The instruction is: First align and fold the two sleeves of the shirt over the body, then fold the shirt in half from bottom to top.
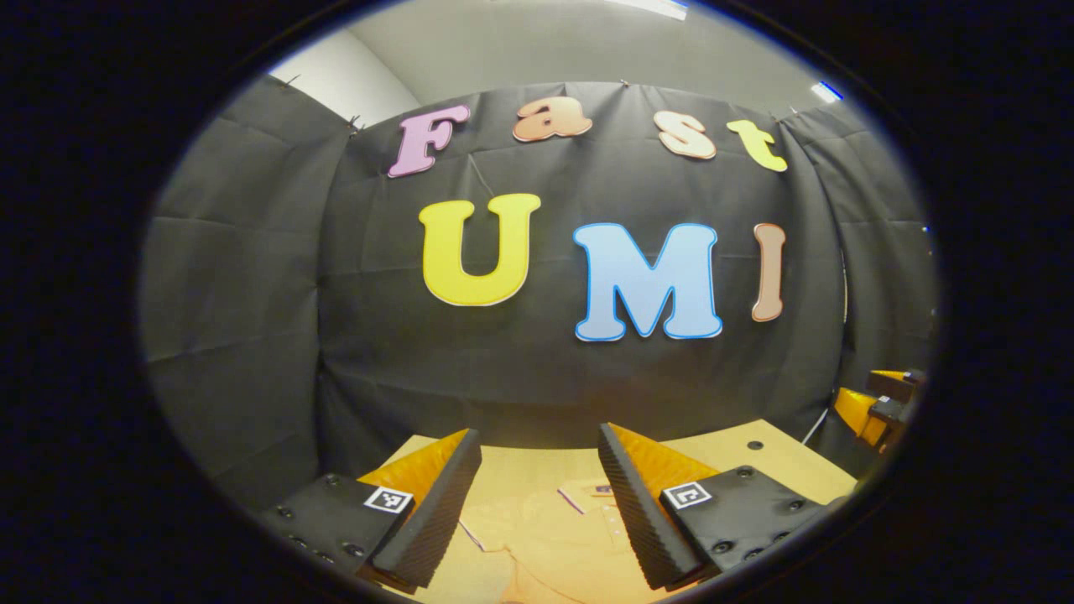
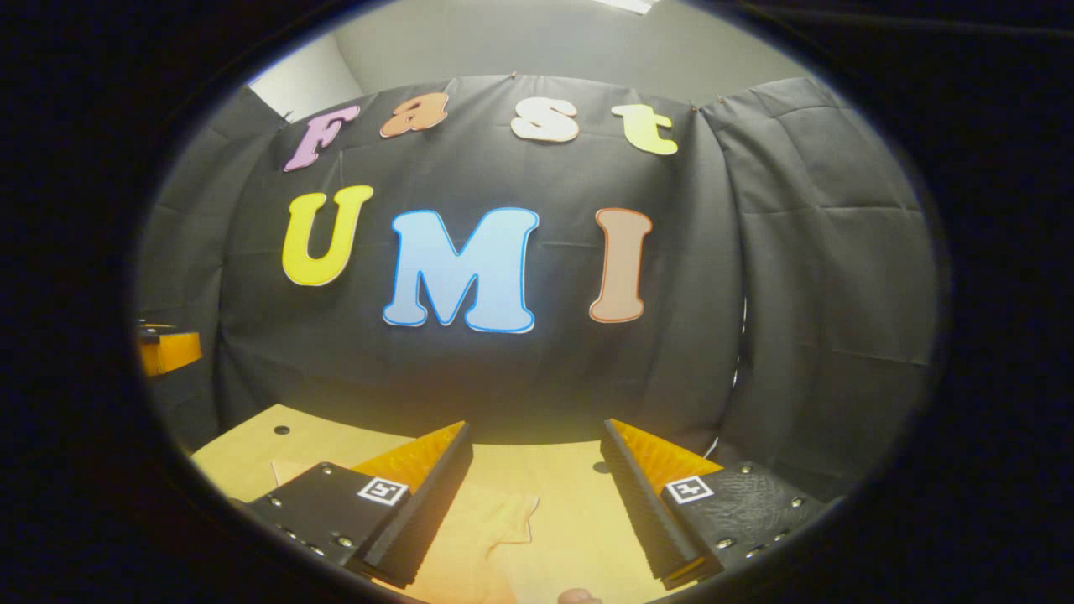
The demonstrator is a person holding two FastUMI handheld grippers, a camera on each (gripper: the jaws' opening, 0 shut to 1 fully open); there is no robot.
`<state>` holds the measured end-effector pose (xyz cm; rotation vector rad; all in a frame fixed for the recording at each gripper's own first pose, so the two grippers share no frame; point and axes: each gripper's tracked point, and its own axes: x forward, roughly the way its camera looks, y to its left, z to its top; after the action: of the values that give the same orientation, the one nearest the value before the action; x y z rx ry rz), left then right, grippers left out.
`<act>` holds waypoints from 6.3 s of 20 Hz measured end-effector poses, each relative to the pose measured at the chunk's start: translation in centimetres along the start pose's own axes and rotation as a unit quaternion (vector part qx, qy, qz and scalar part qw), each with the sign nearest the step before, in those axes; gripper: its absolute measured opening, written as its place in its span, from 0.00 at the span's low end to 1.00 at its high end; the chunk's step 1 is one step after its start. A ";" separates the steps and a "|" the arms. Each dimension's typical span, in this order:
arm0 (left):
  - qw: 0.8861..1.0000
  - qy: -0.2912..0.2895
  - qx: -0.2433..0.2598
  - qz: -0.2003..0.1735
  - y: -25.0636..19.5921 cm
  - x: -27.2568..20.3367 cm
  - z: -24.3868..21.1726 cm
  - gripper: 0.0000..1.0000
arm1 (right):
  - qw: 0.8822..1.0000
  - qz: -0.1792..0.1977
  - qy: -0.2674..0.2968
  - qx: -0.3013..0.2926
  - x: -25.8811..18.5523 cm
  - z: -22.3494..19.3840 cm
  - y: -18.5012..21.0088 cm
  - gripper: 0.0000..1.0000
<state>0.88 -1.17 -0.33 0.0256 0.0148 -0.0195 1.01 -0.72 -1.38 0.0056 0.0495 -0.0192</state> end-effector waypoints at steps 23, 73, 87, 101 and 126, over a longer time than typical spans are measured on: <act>0.998 0.004 0.015 0.064 4.2 -2.8 -0.2 0.94 | 0.984 0.065 0.163 -0.027 12.4 -13.0 3.5 0.96; 0.987 0.067 -0.001 0.145 9.6 -3.7 -4.2 0.93 | 0.879 0.246 0.363 -0.185 13.7 -30.5 20.3 0.07; 0.989 0.081 -0.004 0.125 10.5 -2.4 -6.5 0.93 | 0.880 0.245 0.375 -0.155 12.4 -28.9 19.5 0.40; 0.990 0.141 0.014 0.022 9.6 7.6 -17.3 0.94 | 0.929 0.166 0.319 -0.086 6.4 -21.0 12.4 0.40; 0.939 0.343 0.011 0.017 10.9 17.5 -40.7 0.94 | 0.929 0.022 0.368 -0.018 -3.8 -20.9 2.9 0.41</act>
<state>18.03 10.44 -41.02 0.0550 0.7152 0.0242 -3.76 2.40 -22.00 -0.0242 0.8029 0.0303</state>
